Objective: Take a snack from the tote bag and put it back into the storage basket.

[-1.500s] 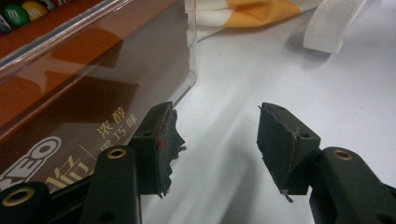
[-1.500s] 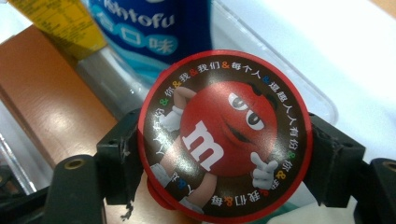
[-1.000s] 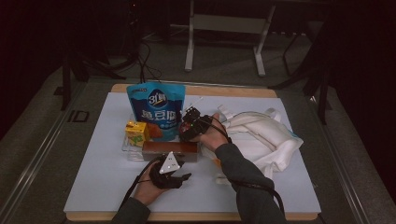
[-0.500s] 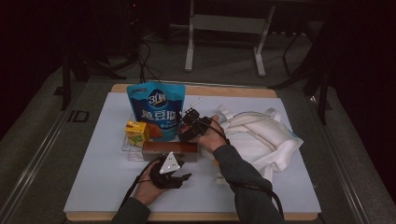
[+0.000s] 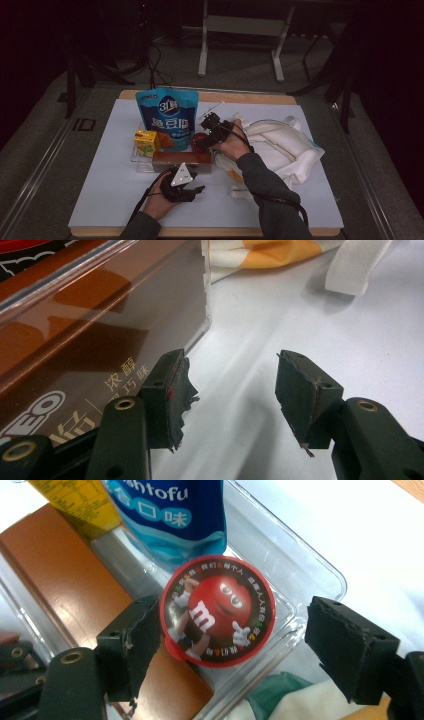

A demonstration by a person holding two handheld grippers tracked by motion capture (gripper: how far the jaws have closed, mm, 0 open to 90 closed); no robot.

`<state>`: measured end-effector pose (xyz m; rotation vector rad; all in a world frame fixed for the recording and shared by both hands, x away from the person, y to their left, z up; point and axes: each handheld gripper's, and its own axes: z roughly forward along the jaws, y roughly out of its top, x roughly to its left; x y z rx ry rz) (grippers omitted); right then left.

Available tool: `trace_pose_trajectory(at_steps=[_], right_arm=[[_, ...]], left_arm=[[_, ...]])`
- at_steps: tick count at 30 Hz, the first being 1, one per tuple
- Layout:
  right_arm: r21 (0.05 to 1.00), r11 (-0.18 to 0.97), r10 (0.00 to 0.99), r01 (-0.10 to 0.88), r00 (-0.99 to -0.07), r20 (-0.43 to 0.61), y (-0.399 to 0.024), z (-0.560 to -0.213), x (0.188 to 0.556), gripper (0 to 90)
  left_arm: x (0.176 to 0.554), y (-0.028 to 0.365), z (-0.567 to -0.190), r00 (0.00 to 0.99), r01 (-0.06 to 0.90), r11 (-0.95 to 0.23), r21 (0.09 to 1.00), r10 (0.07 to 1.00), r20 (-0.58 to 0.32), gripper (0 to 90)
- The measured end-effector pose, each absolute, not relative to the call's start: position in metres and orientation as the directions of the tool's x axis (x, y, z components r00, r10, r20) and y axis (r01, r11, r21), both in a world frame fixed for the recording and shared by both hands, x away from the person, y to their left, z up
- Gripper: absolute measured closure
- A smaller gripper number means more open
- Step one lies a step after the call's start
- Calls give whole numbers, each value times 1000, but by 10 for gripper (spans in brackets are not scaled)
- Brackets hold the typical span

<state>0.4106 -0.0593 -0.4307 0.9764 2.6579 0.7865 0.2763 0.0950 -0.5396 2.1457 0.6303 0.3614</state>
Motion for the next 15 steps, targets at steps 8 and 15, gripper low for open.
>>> trace_pose_trajectory(at_steps=[8,15], right_arm=[[543,662,624,517,-781,-18,-71,-425,409,311],[541,678,605,498,-796,-27,-82,-420,404,387]], left_arm=[[276,95,-539,831,312,-512,800,555,31,462],[276,95,-540,830,312,-512,800,556,32,462]])
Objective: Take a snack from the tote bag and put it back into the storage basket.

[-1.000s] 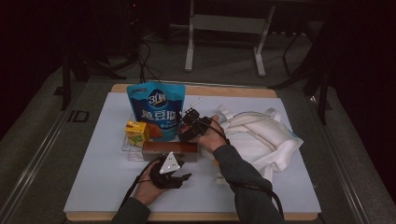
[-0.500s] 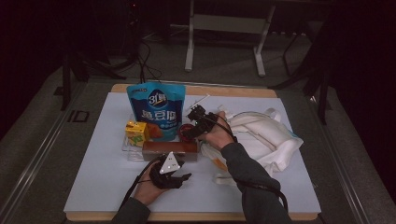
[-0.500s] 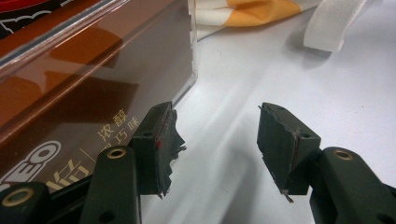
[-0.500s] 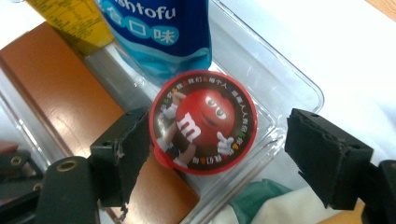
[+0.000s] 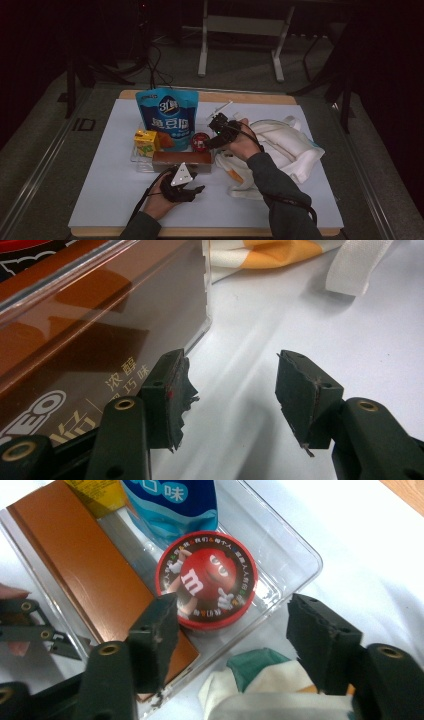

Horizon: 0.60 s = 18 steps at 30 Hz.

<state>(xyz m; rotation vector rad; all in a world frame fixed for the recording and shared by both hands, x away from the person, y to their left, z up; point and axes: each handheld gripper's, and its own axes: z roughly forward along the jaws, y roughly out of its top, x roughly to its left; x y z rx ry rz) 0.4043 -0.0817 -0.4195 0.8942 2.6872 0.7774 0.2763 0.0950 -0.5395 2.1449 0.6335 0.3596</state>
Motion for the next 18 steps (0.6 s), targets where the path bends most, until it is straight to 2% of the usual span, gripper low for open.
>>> trace_pose_trajectory(at_steps=[6,18], right_arm=[[535,697,594,478,-802,-58,-90,-418,402,453],[541,701,588,465,-806,-69,-105,-417,399,460]], left_arm=[[276,95,-540,830,313,-511,800,557,31,461],[277,95,-540,830,316,-509,801,557,27,461]])
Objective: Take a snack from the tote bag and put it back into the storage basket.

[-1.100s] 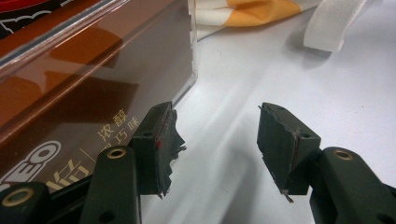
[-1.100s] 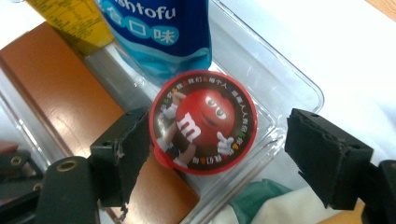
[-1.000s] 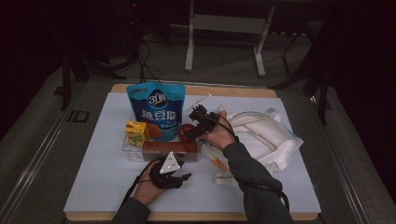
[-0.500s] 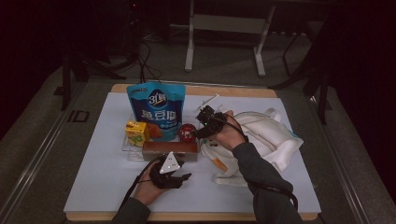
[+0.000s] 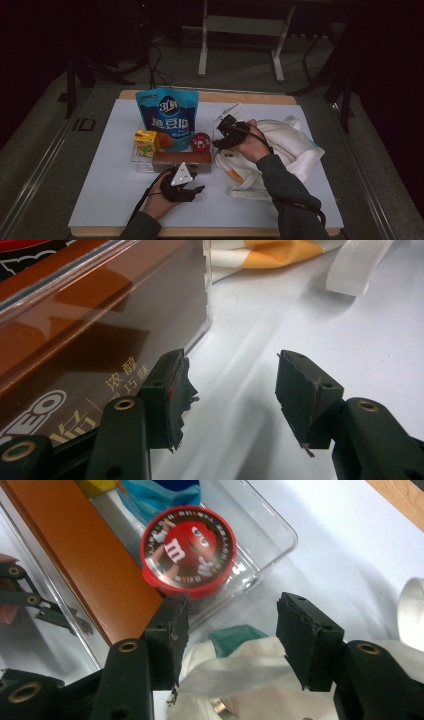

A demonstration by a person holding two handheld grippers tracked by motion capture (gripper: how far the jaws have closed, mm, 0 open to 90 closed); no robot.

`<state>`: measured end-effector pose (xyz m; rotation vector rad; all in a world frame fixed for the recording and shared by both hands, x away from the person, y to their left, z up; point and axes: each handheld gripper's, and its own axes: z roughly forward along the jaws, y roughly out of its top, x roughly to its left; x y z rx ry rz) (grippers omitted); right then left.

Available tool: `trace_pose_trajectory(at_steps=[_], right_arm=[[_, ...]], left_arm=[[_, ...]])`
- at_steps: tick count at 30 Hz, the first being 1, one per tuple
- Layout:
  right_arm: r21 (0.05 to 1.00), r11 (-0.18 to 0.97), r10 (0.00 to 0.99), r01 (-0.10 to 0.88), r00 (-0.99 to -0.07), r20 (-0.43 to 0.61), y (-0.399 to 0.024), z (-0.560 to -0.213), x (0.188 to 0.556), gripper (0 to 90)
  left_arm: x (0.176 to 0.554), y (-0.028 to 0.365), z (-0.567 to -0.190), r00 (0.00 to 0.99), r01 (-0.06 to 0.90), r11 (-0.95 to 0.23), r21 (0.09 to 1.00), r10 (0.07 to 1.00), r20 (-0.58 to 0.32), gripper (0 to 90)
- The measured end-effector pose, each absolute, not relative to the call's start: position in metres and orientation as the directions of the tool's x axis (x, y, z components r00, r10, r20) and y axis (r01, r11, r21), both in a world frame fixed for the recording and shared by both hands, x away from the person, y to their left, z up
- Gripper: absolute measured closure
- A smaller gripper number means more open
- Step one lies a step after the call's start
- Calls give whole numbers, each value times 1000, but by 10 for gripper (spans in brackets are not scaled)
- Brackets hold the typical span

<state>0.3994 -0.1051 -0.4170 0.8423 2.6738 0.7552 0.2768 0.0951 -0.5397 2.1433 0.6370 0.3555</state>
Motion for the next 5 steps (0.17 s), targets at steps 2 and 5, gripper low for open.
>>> trace_pose_trajectory(at_steps=[2,5], right_arm=[[544,697,591,467,-804,-66,-109,-418,399,461],[549,690,595,471,-802,-60,-115,-418,398,462]], left_arm=[[277,95,-540,830,316,-509,801,557,27,461],[277,95,-540,829,318,-508,801,558,25,461]])
